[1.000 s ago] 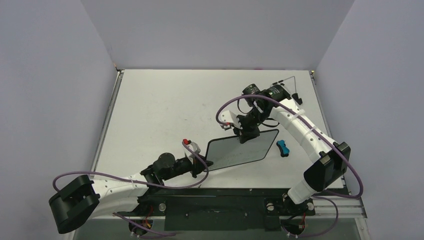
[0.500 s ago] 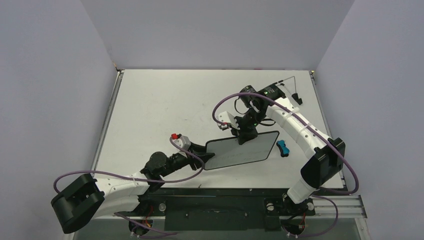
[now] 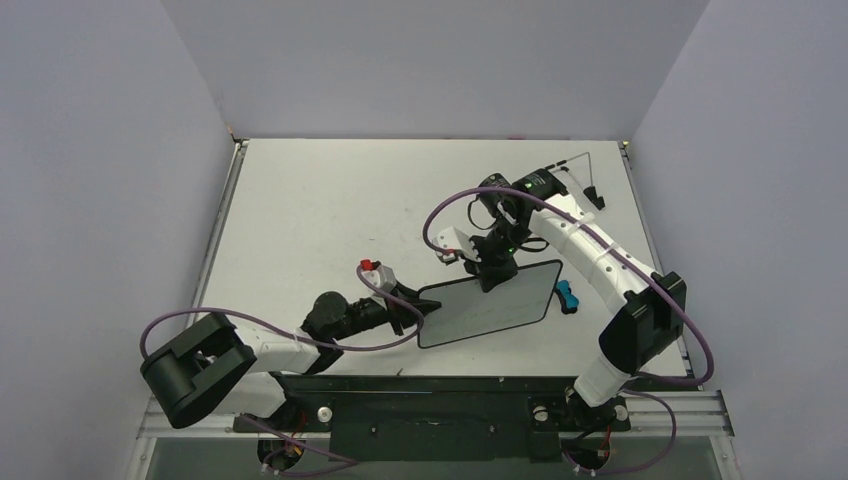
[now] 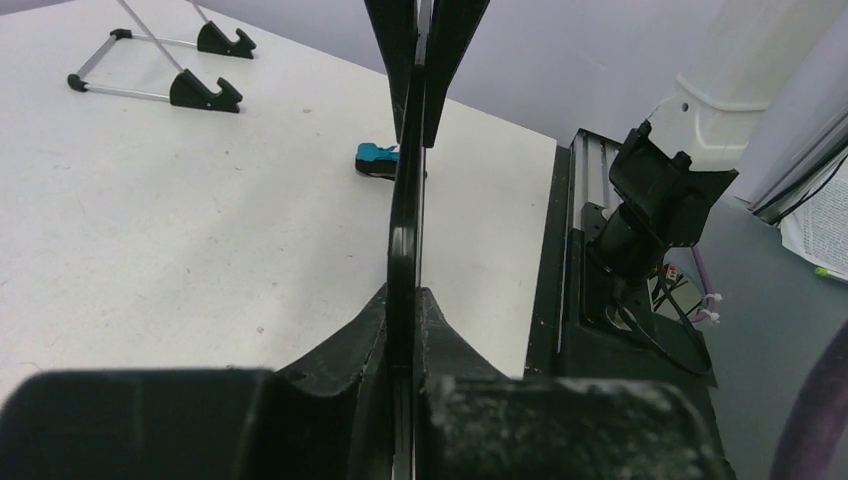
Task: Erase the whiteboard
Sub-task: Pass from the right arm to the left, then pick up the whiteboard eraser from the corner of the board.
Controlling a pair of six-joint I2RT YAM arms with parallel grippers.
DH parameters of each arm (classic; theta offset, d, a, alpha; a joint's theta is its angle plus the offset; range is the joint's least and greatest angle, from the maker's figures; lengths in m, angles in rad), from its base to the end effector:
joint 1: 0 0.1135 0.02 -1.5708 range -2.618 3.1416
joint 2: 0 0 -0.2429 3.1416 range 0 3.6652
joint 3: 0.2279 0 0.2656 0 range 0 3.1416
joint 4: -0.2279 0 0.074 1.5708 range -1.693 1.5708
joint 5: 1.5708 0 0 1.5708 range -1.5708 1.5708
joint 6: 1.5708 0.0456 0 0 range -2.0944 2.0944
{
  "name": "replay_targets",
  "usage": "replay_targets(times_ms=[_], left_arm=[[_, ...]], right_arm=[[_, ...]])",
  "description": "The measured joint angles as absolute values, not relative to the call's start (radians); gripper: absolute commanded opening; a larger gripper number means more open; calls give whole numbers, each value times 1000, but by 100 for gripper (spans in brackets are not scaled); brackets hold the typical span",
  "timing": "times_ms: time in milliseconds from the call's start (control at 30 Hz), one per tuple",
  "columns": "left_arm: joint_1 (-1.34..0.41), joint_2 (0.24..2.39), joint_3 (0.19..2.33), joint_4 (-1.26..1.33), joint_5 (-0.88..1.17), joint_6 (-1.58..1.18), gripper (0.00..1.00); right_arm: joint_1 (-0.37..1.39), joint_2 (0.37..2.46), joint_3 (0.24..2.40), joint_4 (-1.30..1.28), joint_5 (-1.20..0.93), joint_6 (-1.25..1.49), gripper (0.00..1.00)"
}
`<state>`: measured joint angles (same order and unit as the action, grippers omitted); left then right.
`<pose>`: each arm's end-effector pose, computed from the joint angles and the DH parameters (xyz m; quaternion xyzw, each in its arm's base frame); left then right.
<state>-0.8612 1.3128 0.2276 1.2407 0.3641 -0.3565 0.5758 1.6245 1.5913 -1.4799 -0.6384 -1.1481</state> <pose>0.1486 -0.1980 0.1656 0.2928 0.5847 -0.5240 0.5457 0.2368 0.1861 0.2970 -0.7264 0.6110 0.2932 0.1148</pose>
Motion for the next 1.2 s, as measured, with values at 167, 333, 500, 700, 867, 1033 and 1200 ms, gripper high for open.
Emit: replay_targets(times_ms=[167,333,500,700,867,1033,1200], left_arm=[[-844,1365,231,1297,419,-353,0],[-828,1359,231,1269,379,-427,0],[-823,1239,211,1134,258,-470,0],[-814,1055,164,958,62,-540,0],[-814,915,130,838,-64,-578,0],[-814,844,101,794,-121,-593,0],[-814,849,101,797,-131,-594,0]], right_arm=[[575,1637,1591,-1494,-639,-1137,64],[560,1637,1593,-1420,-653,-1093,83],[444,1604,1645,-1370,-724,-1023,84],[162,1330,1488,-1112,-716,-830,84],[29,1117,1184,-957,-612,-667,72],[-92,1184,950,-861,-439,-577,70],[-99,1252,849,-815,-279,-506,69]])
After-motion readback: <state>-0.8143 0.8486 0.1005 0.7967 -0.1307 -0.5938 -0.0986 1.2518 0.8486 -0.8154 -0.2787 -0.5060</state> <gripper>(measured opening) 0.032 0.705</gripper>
